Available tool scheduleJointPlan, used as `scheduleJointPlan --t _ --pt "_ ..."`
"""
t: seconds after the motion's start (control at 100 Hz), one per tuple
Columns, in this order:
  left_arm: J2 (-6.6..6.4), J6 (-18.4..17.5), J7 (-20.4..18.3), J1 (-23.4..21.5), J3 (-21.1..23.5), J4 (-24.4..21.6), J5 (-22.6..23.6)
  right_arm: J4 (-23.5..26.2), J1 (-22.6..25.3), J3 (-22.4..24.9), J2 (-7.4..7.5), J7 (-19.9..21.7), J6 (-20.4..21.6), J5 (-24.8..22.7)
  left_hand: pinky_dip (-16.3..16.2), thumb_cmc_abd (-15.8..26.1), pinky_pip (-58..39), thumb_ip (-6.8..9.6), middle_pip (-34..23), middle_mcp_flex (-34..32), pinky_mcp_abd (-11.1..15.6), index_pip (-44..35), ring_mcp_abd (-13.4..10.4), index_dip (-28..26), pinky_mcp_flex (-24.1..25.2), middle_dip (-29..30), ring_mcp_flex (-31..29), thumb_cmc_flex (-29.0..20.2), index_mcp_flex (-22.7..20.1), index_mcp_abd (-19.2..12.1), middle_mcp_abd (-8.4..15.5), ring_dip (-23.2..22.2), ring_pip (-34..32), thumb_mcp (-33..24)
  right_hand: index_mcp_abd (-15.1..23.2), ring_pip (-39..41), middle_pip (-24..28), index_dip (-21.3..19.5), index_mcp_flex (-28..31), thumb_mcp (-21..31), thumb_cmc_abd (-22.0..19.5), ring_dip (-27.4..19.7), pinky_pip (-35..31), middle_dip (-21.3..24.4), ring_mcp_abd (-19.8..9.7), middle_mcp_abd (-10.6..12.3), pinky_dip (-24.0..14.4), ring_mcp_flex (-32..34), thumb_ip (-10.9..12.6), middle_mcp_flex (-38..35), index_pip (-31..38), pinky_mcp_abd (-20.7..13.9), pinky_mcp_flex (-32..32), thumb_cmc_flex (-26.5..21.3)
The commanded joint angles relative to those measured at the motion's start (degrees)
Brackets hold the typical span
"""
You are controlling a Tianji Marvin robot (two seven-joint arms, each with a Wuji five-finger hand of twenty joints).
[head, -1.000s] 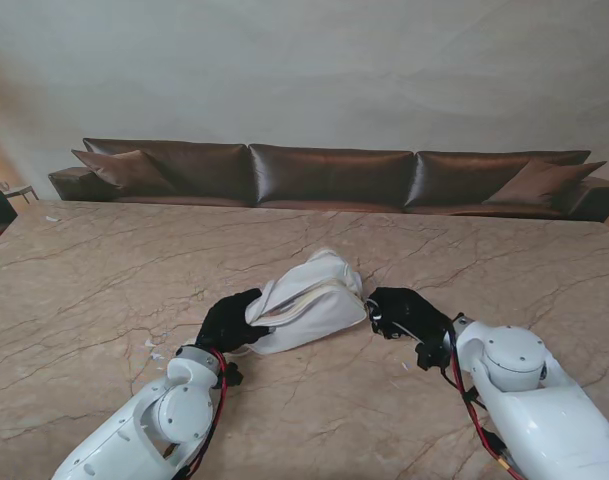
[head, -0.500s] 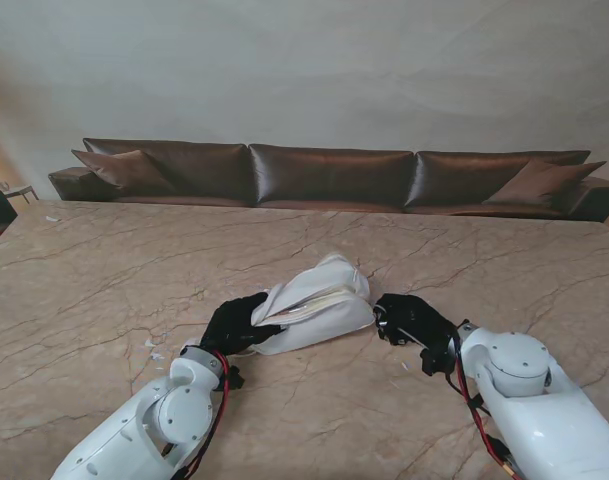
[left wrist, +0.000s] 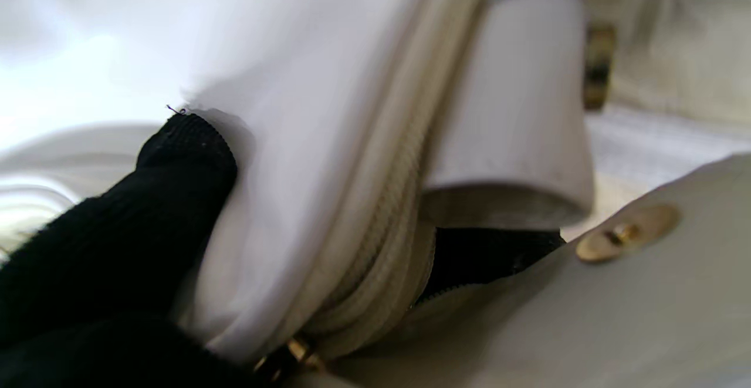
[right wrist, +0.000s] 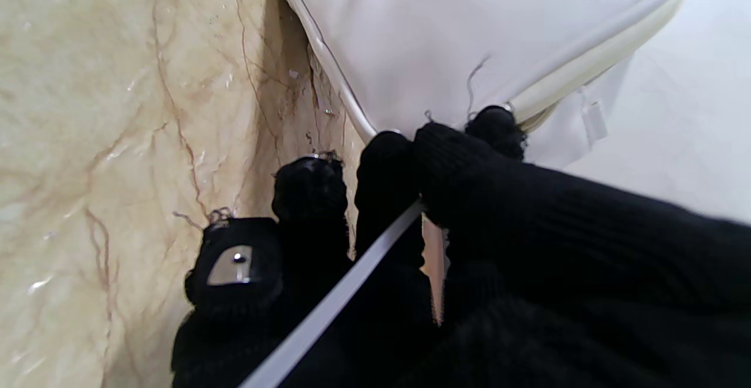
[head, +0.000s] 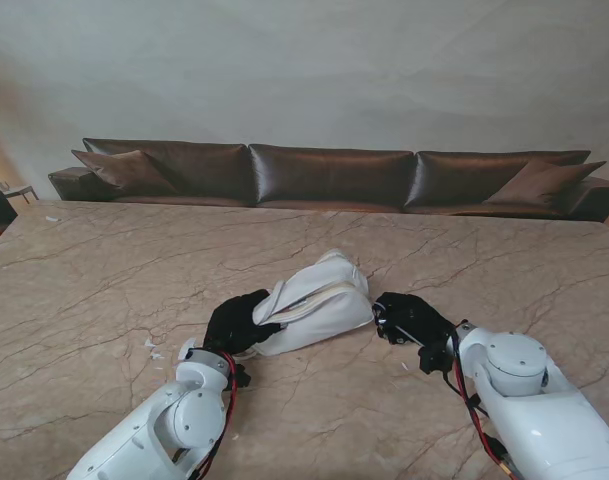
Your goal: Pack the cosmetics bag
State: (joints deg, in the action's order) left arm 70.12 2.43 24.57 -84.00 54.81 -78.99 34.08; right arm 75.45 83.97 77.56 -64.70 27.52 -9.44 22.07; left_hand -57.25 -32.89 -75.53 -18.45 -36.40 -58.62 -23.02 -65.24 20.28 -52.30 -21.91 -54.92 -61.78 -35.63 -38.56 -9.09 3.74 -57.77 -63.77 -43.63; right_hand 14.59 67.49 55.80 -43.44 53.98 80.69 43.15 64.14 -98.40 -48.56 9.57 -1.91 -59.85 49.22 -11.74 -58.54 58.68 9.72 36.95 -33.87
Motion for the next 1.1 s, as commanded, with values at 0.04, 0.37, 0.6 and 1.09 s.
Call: scheduleJointPlan --t 0.04,0.37,0.6,1.09 --pt "-2.34 1.44 -3.43 -1.31 0.56 -2.9 3.04 2.64 0.79 0.22 -0.63 -1.12 -0.73 -0.46 -1.83 10.68 -5.78 13.85 -24.16 -11.82 0.62 -8.03 -5.57 -5.65 -0.37 -5.34 -7.34 -14.06 -10.34 -5.87 1.18 -4.69 -13.08 -17.07 2.37 1.03 0.57 -0.09 2.09 -0.01 -1.17 0.92 -1.82 -1.07 0.68 0.57 -0.77 0.37 0.31 1.27 -0.05 -1.19 0.42 -0.98" --pt "-6.64 0.15 -14.03 0.91 -2.31 -4.96 14.81 8.65 0.94 1.36 -0.58 -4.19 -4.77 -1.85 0.12 10.76 -4.38 14.33 -23.02 -12.44 3.27 -6.87 -8.29 -7.56 -0.62 -6.98 -7.25 -11.96 -10.85 -8.98 3.49 -5.31 -11.22 -17.62 1.67 1.83 1.48 3.27 2.44 1.57 0.39 1.35 -2.25 -1.98 0.73 0.54 -0.82 0.3 -0.08 0.67 0.56 -1.26 0.27 -0.23" --pt "-7.48 -3.05 -16.15 2.74 -5.46 -3.45 16.44 11.05 0.6 2.13 0.0 -3.98 -7.63 -4.5 0.52 10.68 -4.02 14.22 -22.52 -12.42 3.49 -6.61 -8.25 -8.26 -0.38 -7.71 -7.0 -11.94 -10.86 -9.16 3.56 -5.88 -10.53 -17.63 2.34 -0.65 0.41 5.49 0.79 0.29 -0.99 1.84 0.98 -4.31 -0.01 1.45 -1.33 -5.79 -0.36 5.75 1.33 -2.38 -5.87 1.39" --pt "-8.29 -6.21 -20.38 6.43 -10.69 -1.49 16.38 14.41 -0.3 2.55 0.04 -5.21 -2.81 -4.59 1.0 11.13 -3.27 14.12 -22.16 -12.16 4.3 -6.45 -8.87 -8.92 -0.1 -8.58 -6.75 -11.51 -10.39 -9.79 4.33 -6.37 -9.75 -17.29 3.29 -9.4 -4.09 3.11 2.28 0.32 -2.19 3.05 19.95 -8.84 -6.76 2.56 -8.34 -31.71 0.3 21.92 -0.54 -8.31 -28.98 1.52"
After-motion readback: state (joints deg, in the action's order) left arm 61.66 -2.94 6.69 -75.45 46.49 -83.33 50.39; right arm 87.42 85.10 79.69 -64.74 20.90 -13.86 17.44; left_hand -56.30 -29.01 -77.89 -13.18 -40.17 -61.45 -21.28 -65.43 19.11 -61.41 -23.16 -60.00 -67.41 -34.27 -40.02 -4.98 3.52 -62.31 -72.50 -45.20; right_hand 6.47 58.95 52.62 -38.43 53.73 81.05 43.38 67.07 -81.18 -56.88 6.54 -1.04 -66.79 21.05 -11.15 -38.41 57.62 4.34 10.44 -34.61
